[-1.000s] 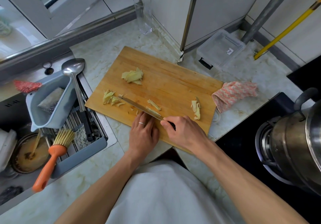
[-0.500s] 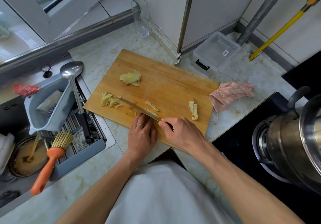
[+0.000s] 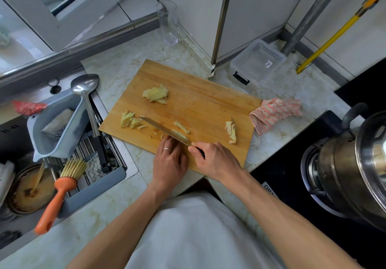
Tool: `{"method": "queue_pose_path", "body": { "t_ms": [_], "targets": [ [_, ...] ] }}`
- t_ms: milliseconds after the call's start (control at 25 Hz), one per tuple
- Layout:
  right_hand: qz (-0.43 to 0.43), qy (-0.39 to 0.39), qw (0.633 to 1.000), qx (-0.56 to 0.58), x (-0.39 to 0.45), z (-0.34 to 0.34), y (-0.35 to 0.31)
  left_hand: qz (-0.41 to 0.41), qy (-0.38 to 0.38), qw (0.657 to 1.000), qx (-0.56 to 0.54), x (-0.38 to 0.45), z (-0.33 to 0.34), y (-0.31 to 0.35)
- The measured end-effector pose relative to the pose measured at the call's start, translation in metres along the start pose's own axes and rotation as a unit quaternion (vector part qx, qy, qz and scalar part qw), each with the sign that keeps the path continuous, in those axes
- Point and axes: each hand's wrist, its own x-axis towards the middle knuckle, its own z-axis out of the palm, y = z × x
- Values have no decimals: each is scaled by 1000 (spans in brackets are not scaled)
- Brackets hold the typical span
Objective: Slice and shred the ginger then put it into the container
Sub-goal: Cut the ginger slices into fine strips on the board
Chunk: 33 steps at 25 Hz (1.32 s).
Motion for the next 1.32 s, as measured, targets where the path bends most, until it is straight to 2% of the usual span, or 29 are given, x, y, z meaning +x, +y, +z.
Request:
{"method": "queue_pose_path", "body": {
  "t_ms": [400,680,1320],
  "targets": [
    [-3,-13,999,-41,-1,-6,0,0,6,1000,-6,-2,1,-2],
    [-26,8,996,-80,-5,6,-1,8,21,1000,-16,-3,1,-2],
    [-24,-2,998,-65,-5,3,2,10,20,999,-29,-2,0,-2]
  ]
}}
